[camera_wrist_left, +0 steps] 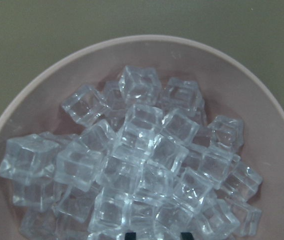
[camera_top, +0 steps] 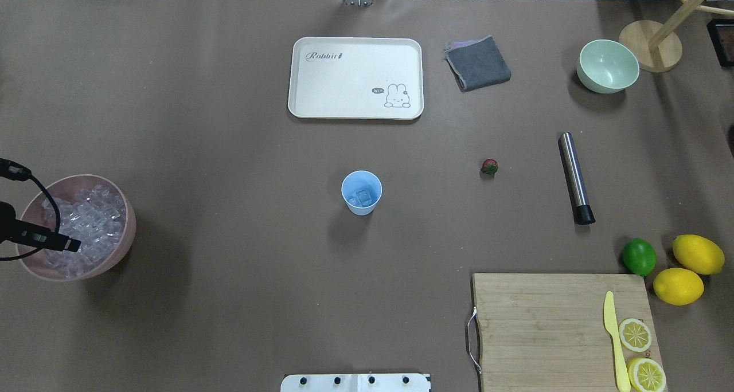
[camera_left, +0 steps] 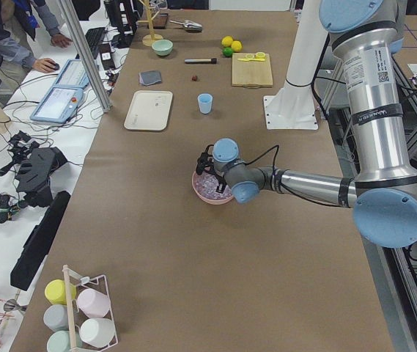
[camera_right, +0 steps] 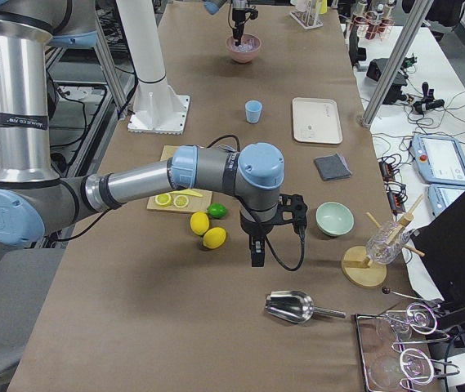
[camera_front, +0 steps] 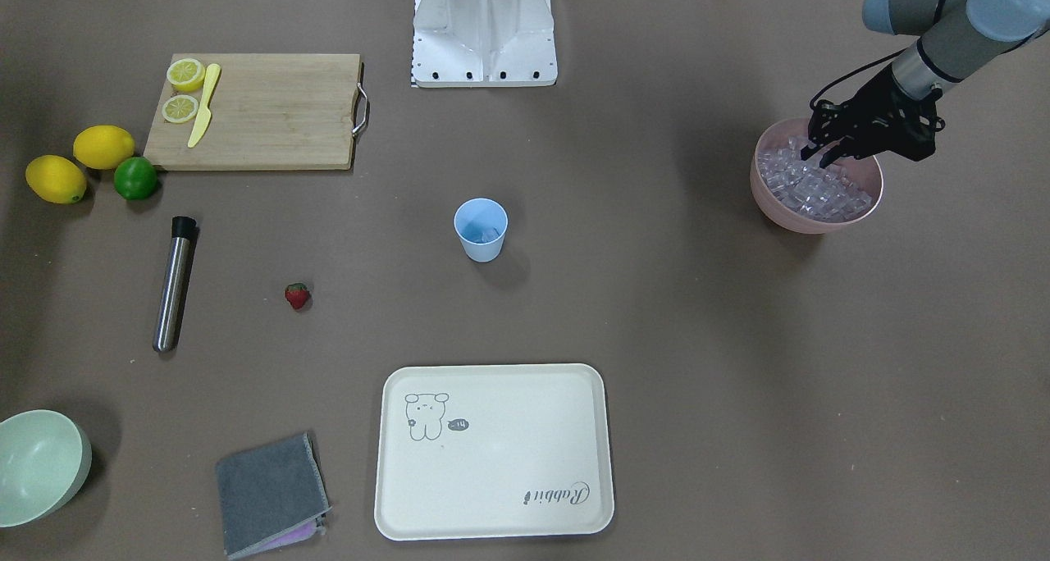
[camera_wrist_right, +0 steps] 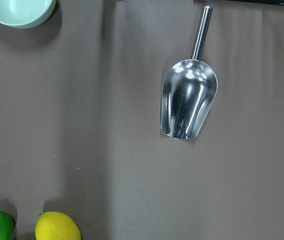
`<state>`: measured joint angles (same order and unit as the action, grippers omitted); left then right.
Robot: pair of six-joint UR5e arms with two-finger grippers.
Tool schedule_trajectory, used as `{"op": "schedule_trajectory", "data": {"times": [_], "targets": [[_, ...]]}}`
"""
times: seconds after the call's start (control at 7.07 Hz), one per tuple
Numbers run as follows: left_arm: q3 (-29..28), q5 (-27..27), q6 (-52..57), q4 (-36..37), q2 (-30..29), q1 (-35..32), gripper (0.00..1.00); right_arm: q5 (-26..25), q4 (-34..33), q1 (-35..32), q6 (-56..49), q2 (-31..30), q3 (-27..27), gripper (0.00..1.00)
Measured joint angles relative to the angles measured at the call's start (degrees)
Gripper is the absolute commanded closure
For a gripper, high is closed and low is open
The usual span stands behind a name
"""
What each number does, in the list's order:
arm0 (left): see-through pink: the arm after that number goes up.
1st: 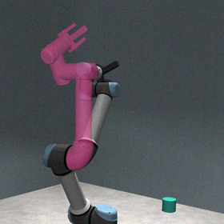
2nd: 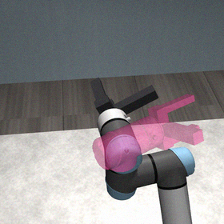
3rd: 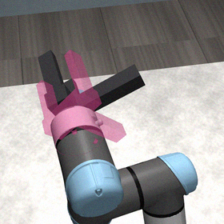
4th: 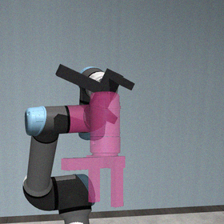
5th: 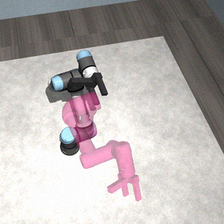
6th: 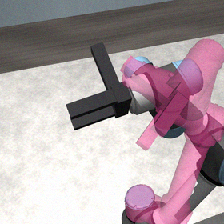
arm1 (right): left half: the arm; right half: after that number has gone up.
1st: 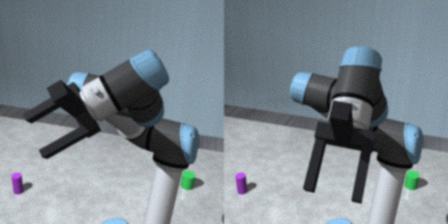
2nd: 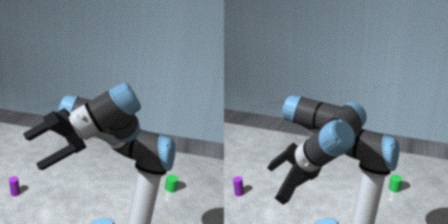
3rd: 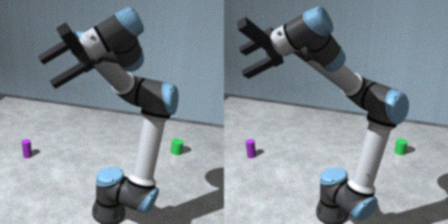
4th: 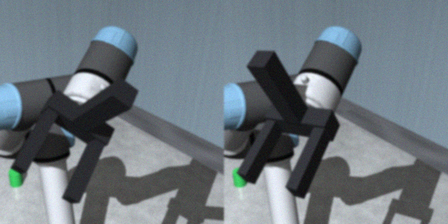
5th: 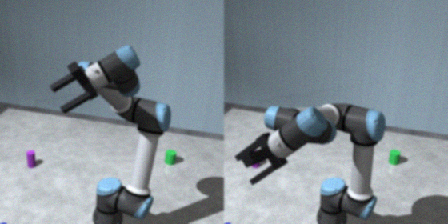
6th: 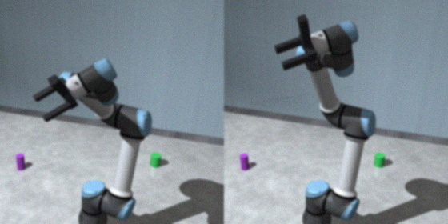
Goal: Mash ice and strawberries in cup
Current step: 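Close the left gripper on an ice cube in the pink bowl, then lift the ice cube and carry it over the light-blue cup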
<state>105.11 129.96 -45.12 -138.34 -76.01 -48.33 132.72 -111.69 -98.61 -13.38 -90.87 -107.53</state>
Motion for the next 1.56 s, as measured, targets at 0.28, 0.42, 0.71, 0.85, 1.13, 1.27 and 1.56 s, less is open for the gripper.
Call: {"op": "schedule_trajectory", "data": {"times": [0.28, 0.42, 0.71, 0.85, 1.13, 1.27, 1.56], "targets": [[-0.04, -0.05, 0.07, -0.06, 0.31, -0.01, 0.68, 0.00, 0.02, 0.00, -0.06, 0.00, 0.03, 0.00], [-0.07, -0.08, 0.06, -0.06, 0.36, 0.00, 0.70, 0.01, 0.03, 0.00, -0.05, -0.01, 0.04, 0.00], [-0.06, 0.00, -0.04, -0.01, 0.29, 0.01, 0.71, 0.02, 0.05, 0.00, -0.05, 0.01, 0.04, 0.00], [0.00, 0.26, -0.10, 0.00, 0.17, -0.02, 0.71, 0.01, 0.06, 0.00, -0.06, 0.05, 0.09, 0.00], [0.29, 2.49, -0.10, 0.12, -0.28, -0.85, 0.71, 0.00, 0.07, 0.00, -0.07, 0.03, 0.12, 0.00], [0.39, 5.03, -0.02, 0.22, -0.49, -2.55, 0.71, 0.01, 0.07, 0.00, -0.07, -0.05, 0.05, 0.00], [0.47, 8.50, -0.02, 1.08, -2.04, -5.14, 0.72, 0.08, 0.07, 0.00, -0.07, -0.30, -0.16, 0.00]]}}
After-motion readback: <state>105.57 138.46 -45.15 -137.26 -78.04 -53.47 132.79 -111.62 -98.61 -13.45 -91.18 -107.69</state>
